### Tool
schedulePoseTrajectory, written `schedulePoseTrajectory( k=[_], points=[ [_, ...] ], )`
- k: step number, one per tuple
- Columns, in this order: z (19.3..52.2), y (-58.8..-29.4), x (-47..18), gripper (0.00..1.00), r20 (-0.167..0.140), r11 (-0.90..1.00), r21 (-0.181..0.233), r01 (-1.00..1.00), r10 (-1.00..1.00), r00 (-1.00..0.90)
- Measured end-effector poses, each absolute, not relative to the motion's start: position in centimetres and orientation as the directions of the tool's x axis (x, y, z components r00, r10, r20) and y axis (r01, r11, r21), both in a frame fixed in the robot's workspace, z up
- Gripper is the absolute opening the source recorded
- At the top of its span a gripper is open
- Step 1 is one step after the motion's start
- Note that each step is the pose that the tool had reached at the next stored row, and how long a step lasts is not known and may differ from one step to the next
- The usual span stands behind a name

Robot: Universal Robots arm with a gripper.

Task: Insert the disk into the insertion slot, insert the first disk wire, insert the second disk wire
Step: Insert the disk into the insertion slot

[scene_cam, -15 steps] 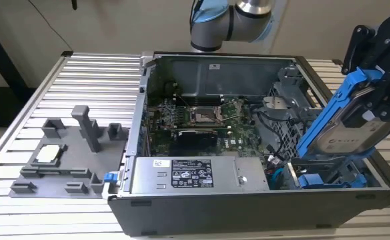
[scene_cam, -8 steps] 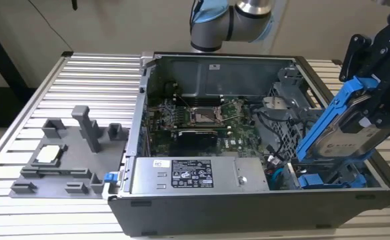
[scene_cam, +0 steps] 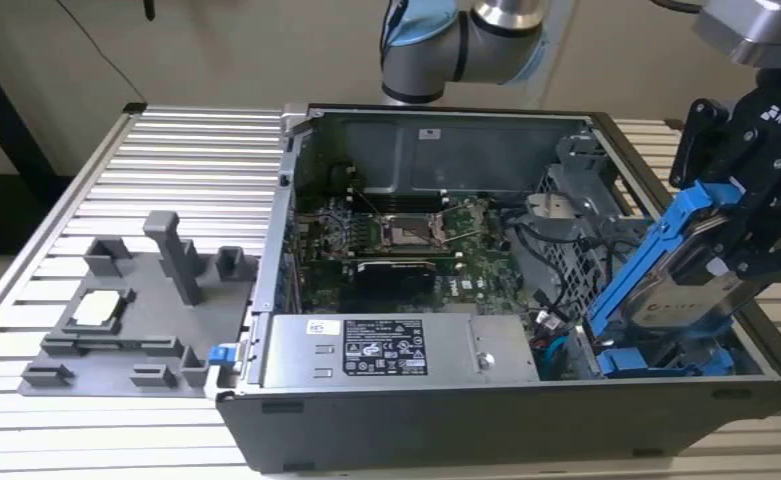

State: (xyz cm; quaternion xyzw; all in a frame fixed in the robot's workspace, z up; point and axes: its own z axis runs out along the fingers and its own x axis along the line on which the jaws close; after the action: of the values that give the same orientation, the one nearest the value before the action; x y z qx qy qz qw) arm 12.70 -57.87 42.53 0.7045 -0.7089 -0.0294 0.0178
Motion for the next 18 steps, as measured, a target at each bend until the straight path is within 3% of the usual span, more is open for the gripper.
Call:
schedulePoseTrajectory(
  k=[18],
  points=[
    [39.1,-57.9,13.1,0.33,-0.016,0.005,0.074,-0.997,-1.000,-0.007]
  ],
)
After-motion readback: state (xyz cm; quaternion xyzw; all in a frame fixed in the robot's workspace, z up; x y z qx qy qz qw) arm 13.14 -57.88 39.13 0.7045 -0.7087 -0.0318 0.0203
